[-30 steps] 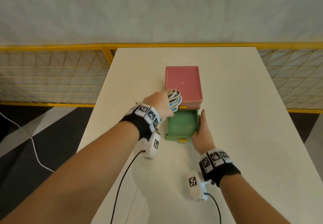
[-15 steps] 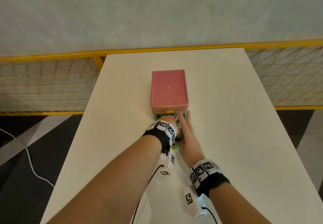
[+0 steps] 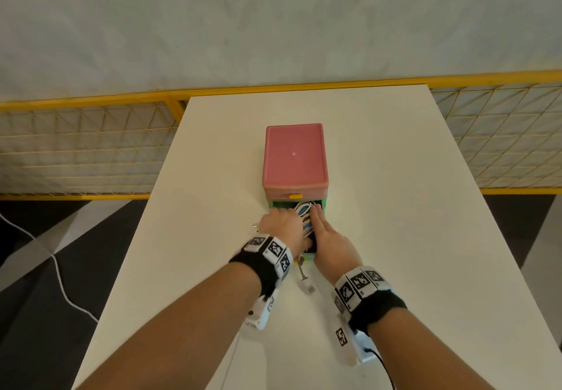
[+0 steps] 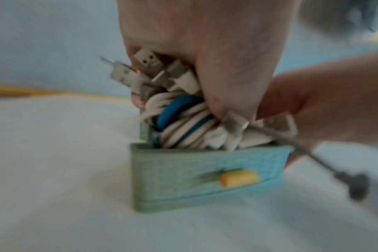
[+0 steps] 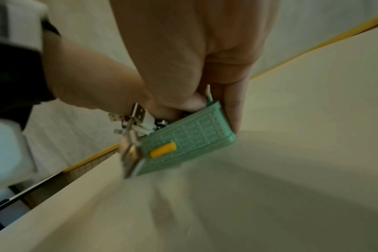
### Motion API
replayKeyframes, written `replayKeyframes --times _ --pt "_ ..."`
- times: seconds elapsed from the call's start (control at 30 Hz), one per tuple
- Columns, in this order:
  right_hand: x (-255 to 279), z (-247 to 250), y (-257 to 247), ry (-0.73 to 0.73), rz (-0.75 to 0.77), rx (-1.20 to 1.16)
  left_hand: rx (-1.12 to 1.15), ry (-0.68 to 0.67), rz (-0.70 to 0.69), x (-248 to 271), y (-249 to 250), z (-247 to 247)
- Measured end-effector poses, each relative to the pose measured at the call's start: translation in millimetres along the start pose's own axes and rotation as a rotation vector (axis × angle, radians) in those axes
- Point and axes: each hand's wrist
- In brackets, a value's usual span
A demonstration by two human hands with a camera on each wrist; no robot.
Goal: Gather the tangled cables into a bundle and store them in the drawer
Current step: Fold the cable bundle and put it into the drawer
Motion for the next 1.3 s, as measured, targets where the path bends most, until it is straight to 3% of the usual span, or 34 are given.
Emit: replayKeyframes --times 0.1,0.2,0.4,0.6,0.67,0.73,0.77,0.8,0.83,0.9,0.97,1.1,1.2,1.3 --pt "4.6 -2.5 0.2 0.004 0.051 0.032 -0.071 0.074 -0.005 -8.6 2.7 -6.5" --pt "1.6 -2.6 -3.5 -0.02 0.025 0.11 -0.154 0.065 -0.031 -14.3 6.8 -2.4" --pt "-7.2 1.0 -8.8 -0.033 0.001 0.249 0.208 -0.011 -0.034 -12.2 -8.9 -3.6" --pt "-3.1 0.0 3.3 -0.006 0.062 0.132 -0.06 0.041 0.021 -12.2 7.8 -15.6" --pt "-3.6 -1.3 5.3 0.003 0.066 0.126 -0.06 -0.077 0.045 -10.4 10.8 -10.3" --pt "-2.1 -1.6 6.4 -0.001 0.055 0.127 -0.087 -0.111 0.064 -3.7 11.2 -0.7" --pt "-1.0 -1.3 6.8 -0.005 0.052 0.127 -0.055 -0.135 0.052 -2.1 9.9 2.9" --pt "0.0 -1.2 6.9 -0.009 0.053 0.131 0.036 -0.021 0.009 -3.4 4.4 -1.7" --pt "0.6 -0.8 6.4 -0.012 0.053 0.141 0.218 0.0 -0.028 -2.2 -3.1 2.3" --pt "0.3 -0.7 4.4 -0.015 0.039 0.171 0.519 -0.091 -0.062 2.5 -19.5 15.5" --pt "-0.6 -2.2 2.0 -0.015 0.025 0.233 0.68 -0.068 -0.079 11.8 -34.8 18.3" --pt "-2.0 -3.3 1.1 -0.017 0.035 0.244 0.786 0.091 -0.142 25.4 -34.1 11.5" --pt "-1.6 2.6 9.0 -0.015 0.081 0.031 0.755 0.08 -0.219 24.1 -17.2 2.0" --pt "8.1 5.3 21.0 0.165 0.132 -0.159 0.674 0.058 -0.23 16.8 -10.0 -6.1"
Point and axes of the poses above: each hand's wrist, its own x-axis away from the middle knuckle, its own z-axis out of the back of the hand, y = z × x, and after that the axes turned 1 degree about -z, right-handed
